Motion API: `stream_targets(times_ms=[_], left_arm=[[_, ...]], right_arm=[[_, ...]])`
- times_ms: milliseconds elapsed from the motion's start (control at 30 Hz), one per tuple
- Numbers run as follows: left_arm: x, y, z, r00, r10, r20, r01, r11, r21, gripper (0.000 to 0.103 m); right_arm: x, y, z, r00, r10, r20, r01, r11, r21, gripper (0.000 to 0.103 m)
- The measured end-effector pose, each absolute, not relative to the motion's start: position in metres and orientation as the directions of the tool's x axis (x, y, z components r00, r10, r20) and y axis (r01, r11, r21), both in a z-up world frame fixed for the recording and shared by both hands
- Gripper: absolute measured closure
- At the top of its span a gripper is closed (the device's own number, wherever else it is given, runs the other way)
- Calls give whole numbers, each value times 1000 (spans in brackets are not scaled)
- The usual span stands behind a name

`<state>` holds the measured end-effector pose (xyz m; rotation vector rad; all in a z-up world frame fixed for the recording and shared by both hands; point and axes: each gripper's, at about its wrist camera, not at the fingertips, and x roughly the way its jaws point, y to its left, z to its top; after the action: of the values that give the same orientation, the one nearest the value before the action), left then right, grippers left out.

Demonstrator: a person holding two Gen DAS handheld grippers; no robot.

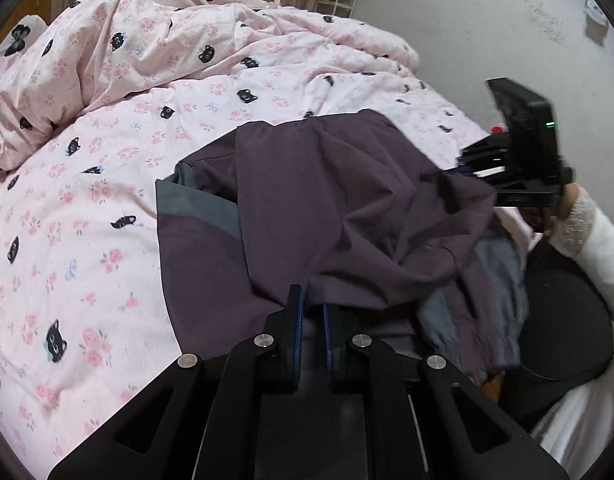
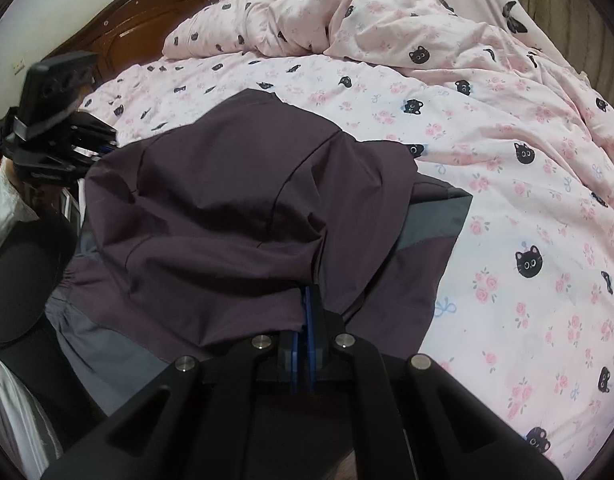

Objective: Fold clothes

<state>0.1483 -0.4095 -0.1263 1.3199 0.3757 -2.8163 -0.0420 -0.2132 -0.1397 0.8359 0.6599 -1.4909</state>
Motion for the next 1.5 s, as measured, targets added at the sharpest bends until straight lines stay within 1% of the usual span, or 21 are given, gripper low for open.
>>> stream_targets(times_ms=[133,367,433,533,633,733,833,900,967,1000,1033,1067,1100,1200,1267,1367,1400,1500], left_arm=[[160,-415,-110,-719,108,-686,105,-959,-261,95],[169,-423,-71,-870,126,-476,58,-934,-354,95],[169,-425,-67,-884,148,-444,40,-921,-387,95],[152,-417,-77,-851,167,-498,35,-928,-370,95],[128,-392,-94,-775,183,-605,5,-955,-295,95],[109,-373,-116,-689,142,-711,8,-979,-203,95],[100,-365,-135,-627,101,-773,15,-990,-141,95],[101,-364,-140,-616,97,-782,16,-991,-136,95],[103,-367,-140,-620,96,-779,26,-989,-142,95],[104,-368,-140,-623,95,-777,31,-989,-146,95],[104,-370,-140,-626,93,-775,38,-988,-149,95],[104,-372,-139,-629,92,-772,44,-987,-153,95],[104,-372,-138,-630,92,-771,47,-986,-157,95],[101,-374,-138,-630,95,-771,50,-986,-162,95],[100,-375,-138,-629,94,-772,50,-986,-161,95],[98,-375,-138,-628,95,-773,51,-985,-162,95],[98,-376,-138,-628,95,-773,51,-985,-163,95],[96,-377,-139,-626,95,-774,53,-985,-163,95]], right_arm=[[-40,-213,-139,-26,-591,-806,995,-91,34,99],[-34,-216,-133,-95,-619,-779,995,-90,-50,99],[-33,-217,-133,-112,-618,-778,993,-93,-69,99],[-33,-218,-133,-140,-619,-773,990,-104,-96,99],[-34,-219,-133,-165,-621,-766,986,-117,-118,98],[-36,-219,-134,-176,-613,-770,984,-124,-126,96],[-38,-213,-132,-149,-604,-783,989,-100,-112,90],[-37,-207,-128,-119,-606,-787,993,-78,-89,82],[-39,-195,-118,-49,-625,-779,998,-49,-24,69],[-40,-190,-112,-23,-639,-769,999,-41,4,66],[-42,-185,-107,3,-652,-758,999,-32,32,56],[-43,-179,-101,30,-665,-746,998,-23,60,49],[-44,-177,-97,42,-680,-732,997,-22,77,49],[-46,-169,-76,104,-758,-644,986,-4,164,49],[-42,-171,-64,91,-801,-592,985,-15,171,49],[-27,-187,-61,65,-810,-583,990,-19,138,49],[-21,-194,-64,59,-799,-598,993,-14,118,49],[-4,-215,-83,54,-730,-681,998,25,53,49]])
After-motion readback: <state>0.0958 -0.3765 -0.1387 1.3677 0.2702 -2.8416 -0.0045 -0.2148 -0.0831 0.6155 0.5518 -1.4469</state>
